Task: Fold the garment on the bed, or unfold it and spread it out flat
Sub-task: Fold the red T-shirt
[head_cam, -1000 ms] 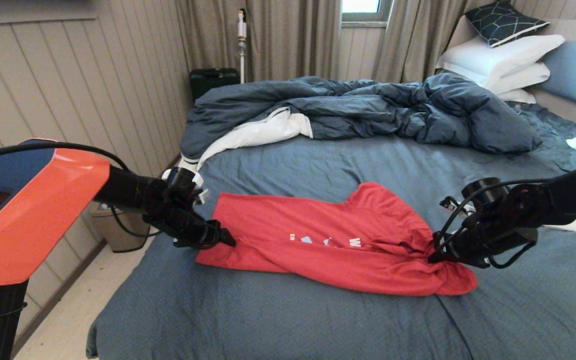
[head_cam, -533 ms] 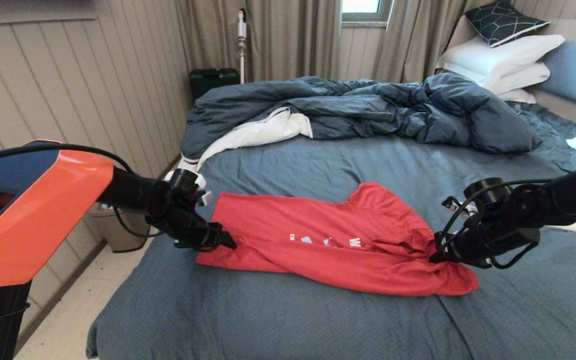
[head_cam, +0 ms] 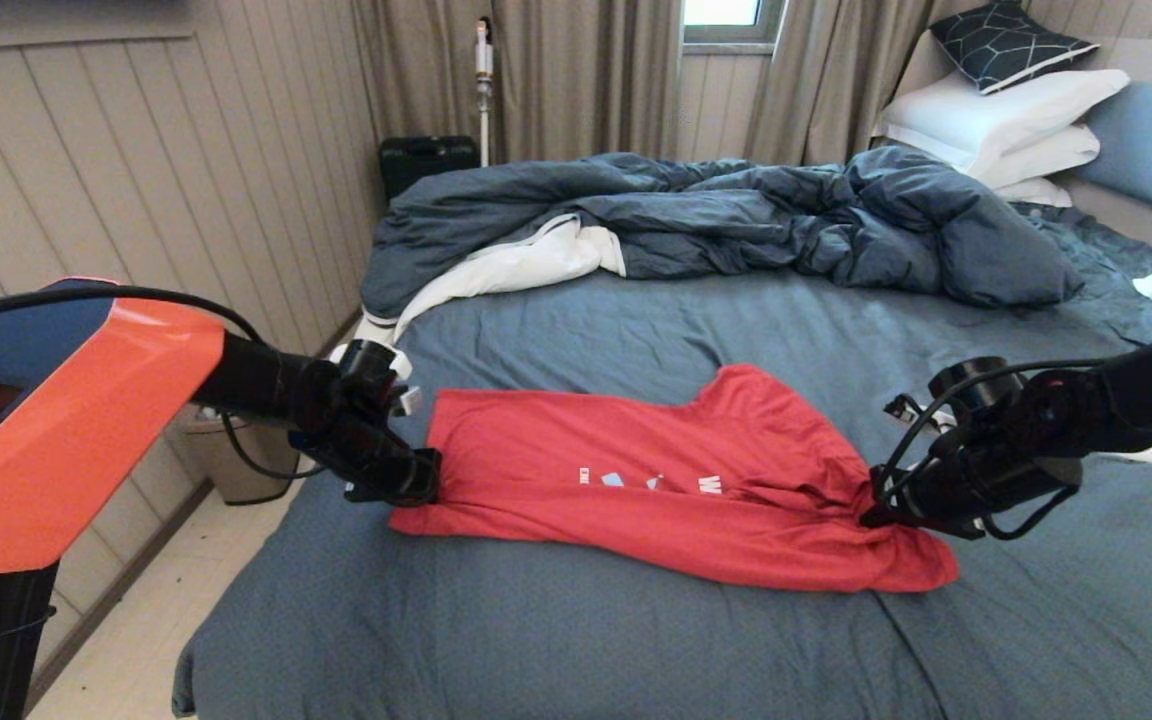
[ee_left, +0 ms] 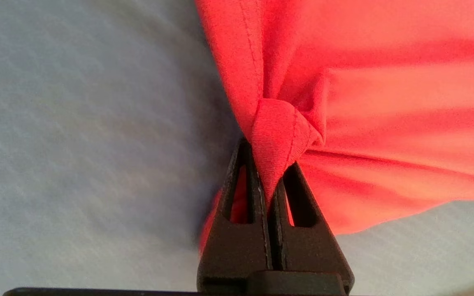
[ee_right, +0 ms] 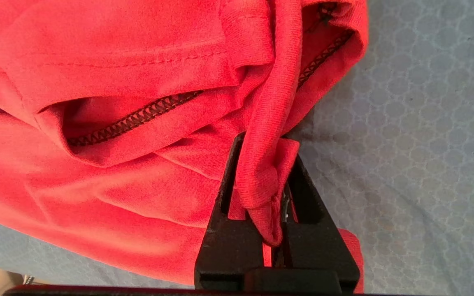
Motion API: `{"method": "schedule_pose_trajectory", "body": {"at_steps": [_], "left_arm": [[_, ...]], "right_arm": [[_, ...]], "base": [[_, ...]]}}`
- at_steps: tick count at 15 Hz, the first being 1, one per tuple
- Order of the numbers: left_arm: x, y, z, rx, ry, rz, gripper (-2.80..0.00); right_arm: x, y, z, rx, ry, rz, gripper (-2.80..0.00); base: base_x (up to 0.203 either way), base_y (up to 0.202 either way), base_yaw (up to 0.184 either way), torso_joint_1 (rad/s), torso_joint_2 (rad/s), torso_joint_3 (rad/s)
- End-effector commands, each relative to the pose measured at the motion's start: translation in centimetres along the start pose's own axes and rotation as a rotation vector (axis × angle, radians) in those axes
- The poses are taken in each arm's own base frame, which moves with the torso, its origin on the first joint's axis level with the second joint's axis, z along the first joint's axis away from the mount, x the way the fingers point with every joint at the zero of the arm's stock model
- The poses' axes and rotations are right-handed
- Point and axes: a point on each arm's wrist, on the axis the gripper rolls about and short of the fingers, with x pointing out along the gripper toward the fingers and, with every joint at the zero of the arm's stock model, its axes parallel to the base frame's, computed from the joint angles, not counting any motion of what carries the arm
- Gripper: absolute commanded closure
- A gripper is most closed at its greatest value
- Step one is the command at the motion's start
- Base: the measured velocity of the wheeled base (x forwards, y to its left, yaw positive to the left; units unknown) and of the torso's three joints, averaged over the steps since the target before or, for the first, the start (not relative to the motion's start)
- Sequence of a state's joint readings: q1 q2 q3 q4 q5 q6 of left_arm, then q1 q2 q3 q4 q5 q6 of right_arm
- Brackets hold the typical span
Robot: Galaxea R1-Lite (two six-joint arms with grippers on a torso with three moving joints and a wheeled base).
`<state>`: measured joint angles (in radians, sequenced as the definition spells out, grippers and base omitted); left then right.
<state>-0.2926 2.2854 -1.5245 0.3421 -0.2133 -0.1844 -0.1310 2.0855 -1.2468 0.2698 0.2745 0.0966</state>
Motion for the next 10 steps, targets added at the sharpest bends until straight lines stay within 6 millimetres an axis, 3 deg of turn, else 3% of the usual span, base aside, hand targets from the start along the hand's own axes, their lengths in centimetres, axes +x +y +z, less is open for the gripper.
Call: {"method": "schedule_pose_trajectory", "body": {"at_steps": [1, 4, 10], "left_arm": [[-1.4, -0.5, 0.0, -0.006, -0.005, -0.013, 0.0], [-2.9, -1.1, -0.4, -0.014, 0.025, -0.016, 0.0], [-5.7, -1.6, -1.4, -0.011, 0.1, -0.025, 0.0]], "right_arm": [[-0.1, 0.0, -0.1, 0.0, 0.002, 0.002, 0.0], [-0.7, 0.2, -0.5, -0.002, 0.001, 0.002, 0.0], [-3.7, 0.9, -1.7, -0.02, 0.031, 0.002, 0.0]], "base": [[0.0, 0.0, 0.0, 0.0, 0.0, 0.0], [0.0, 0.0, 0.0, 0.0, 0.0, 0.0], [0.0, 0.0, 0.0, 0.0, 0.0, 0.0]]}}
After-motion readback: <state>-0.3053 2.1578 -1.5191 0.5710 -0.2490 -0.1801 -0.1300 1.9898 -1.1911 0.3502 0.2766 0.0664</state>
